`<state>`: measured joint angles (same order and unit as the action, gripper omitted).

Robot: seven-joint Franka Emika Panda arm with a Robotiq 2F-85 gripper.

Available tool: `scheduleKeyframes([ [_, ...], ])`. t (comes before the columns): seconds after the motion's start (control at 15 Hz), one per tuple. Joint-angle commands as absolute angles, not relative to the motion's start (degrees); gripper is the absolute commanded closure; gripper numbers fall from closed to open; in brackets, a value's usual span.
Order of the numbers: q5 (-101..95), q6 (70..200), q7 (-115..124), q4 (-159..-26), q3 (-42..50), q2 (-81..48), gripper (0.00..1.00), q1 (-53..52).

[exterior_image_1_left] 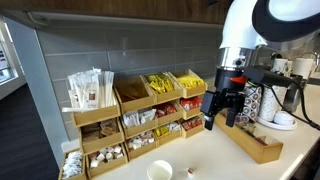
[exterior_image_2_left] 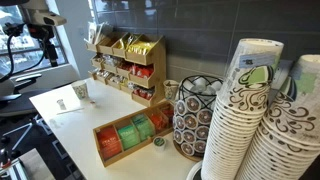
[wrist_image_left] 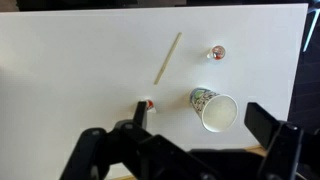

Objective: Pick up the straw from the kitchen counter and place it along the top of the paper cup

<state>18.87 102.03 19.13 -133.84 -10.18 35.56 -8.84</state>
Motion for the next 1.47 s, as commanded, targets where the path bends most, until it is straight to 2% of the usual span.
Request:
scheduleKeyframes([
  [0.0, 19.20, 101.72, 18.80, -133.64, -10.75, 35.59, 0.00, -8.03],
  [0.93, 19.20, 101.72, 18.80, -133.64, -10.75, 35.59, 0.00, -8.03],
  [1.4, 25.04, 111.41, 19.01, -144.44, -15.35, 36.24, 0.00, -11.32],
])
